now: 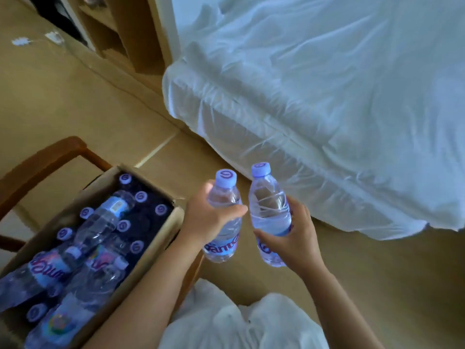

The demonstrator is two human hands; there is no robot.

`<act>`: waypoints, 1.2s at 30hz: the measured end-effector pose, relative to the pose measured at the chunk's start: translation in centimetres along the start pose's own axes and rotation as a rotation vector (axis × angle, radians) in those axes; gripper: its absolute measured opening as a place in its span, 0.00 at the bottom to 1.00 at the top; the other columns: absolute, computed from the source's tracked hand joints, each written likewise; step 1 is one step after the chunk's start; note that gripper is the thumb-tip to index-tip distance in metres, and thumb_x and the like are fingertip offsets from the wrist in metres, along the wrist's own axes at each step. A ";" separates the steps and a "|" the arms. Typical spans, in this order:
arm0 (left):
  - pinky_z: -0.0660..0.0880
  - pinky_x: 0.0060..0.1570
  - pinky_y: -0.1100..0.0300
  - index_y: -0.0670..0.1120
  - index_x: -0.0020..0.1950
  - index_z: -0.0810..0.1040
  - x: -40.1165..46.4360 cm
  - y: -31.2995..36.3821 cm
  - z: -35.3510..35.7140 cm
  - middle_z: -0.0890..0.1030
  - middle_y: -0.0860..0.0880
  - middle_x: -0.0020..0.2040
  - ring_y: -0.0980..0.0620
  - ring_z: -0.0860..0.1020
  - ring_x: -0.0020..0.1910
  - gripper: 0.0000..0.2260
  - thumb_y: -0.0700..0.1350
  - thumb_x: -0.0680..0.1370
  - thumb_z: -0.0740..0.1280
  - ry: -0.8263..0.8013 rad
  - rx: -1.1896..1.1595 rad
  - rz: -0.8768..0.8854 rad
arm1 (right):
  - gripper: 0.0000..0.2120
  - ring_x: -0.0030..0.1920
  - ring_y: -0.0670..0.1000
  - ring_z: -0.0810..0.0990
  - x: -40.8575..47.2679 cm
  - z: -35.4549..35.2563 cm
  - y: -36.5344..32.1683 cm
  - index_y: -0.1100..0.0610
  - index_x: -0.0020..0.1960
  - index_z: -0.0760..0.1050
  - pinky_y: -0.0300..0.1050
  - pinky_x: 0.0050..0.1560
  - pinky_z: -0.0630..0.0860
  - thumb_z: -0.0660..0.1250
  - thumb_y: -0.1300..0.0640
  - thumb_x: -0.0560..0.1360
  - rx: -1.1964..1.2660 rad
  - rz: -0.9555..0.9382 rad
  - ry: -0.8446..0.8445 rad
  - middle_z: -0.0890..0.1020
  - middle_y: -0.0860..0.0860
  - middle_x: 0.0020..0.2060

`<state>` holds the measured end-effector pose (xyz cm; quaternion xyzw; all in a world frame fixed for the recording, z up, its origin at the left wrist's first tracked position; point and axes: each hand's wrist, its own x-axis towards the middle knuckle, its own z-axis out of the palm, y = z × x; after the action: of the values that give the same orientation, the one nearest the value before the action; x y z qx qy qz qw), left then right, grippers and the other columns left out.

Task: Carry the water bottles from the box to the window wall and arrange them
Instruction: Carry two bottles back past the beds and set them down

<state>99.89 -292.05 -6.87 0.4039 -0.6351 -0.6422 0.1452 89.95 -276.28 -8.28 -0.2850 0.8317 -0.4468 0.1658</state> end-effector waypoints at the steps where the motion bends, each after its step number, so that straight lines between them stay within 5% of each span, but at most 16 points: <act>1: 0.74 0.36 0.65 0.52 0.38 0.76 -0.2 0.5 2.2 0.80 0.59 0.31 0.61 0.78 0.32 0.20 0.56 0.51 0.74 -0.047 0.018 0.016 | 0.30 0.53 0.41 0.75 -0.8 -1.8 0.9 0.29 0.52 0.65 0.33 0.47 0.69 0.74 0.43 0.54 0.012 0.028 0.044 0.71 0.26 0.50; 4: 0.70 0.30 0.73 0.51 0.37 0.75 -1.2 1.9 9.4 0.79 0.60 0.30 0.64 0.76 0.29 0.14 0.50 0.56 0.75 -0.204 0.055 0.091 | 0.30 0.52 0.40 0.76 -3.6 -7.7 3.8 0.25 0.51 0.64 0.32 0.45 0.70 0.73 0.43 0.54 0.036 0.107 0.179 0.72 0.28 0.50; 8: 0.70 0.30 0.71 0.52 0.33 0.77 -3.7 3.0 19.7 0.79 0.58 0.28 0.61 0.76 0.28 0.13 0.53 0.54 0.75 -0.459 0.089 0.124 | 0.29 0.44 0.34 0.77 -8.2 -15.8 8.5 0.28 0.50 0.62 0.26 0.39 0.71 0.73 0.42 0.54 0.056 0.279 0.329 0.77 0.31 0.45; 15: 0.77 0.37 0.64 0.51 0.39 0.79 -10.4 3.2 37.2 0.83 0.56 0.35 0.58 0.82 0.35 0.18 0.52 0.52 0.76 -0.839 0.179 0.174 | 0.33 0.44 0.45 0.78 -18.2 -25.8 15.5 0.39 0.52 0.58 0.41 0.43 0.73 0.77 0.49 0.57 0.041 0.580 0.716 0.76 0.38 0.43; 18: 0.73 0.32 0.72 0.50 0.39 0.78 -14.0 2.8 43.5 0.83 0.59 0.33 0.63 0.80 0.32 0.14 0.46 0.57 0.76 -1.020 0.221 0.228 | 0.34 0.43 0.41 0.77 -22.6 -28.3 17.7 0.42 0.54 0.59 0.30 0.39 0.70 0.78 0.52 0.58 0.052 0.675 0.913 0.75 0.37 0.44; 24: 0.76 0.34 0.67 0.47 0.41 0.77 -19.7 1.2 55.2 0.82 0.55 0.33 0.59 0.80 0.33 0.16 0.48 0.57 0.76 -1.332 0.365 0.306 | 0.36 0.48 0.36 0.76 -28.6 -32.6 20.9 0.47 0.60 0.65 0.23 0.45 0.69 0.78 0.62 0.59 0.068 0.767 1.235 0.75 0.40 0.49; 27: 0.77 0.35 0.66 0.45 0.44 0.77 -22.0 0.6 60.8 0.83 0.51 0.37 0.56 0.81 0.35 0.15 0.44 0.63 0.79 -1.481 0.436 0.360 | 0.32 0.46 0.42 0.77 -30.4 -35.4 23.0 0.50 0.57 0.67 0.24 0.46 0.69 0.77 0.66 0.59 0.051 0.837 1.344 0.76 0.47 0.48; 36: 0.75 0.32 0.69 0.47 0.42 0.77 -27.3 1.2 78.4 0.82 0.55 0.33 0.60 0.80 0.32 0.14 0.41 0.63 0.79 -1.710 0.525 0.330 | 0.33 0.45 0.45 0.78 -31.4 -46.6 29.6 0.47 0.57 0.66 0.29 0.43 0.70 0.78 0.61 0.59 0.093 1.050 1.527 0.76 0.41 0.47</act>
<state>61.64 -218.37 -7.08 -0.2860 -0.7019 -0.5287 -0.3821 80.14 -213.51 -6.96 0.5067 0.7191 -0.4137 -0.2345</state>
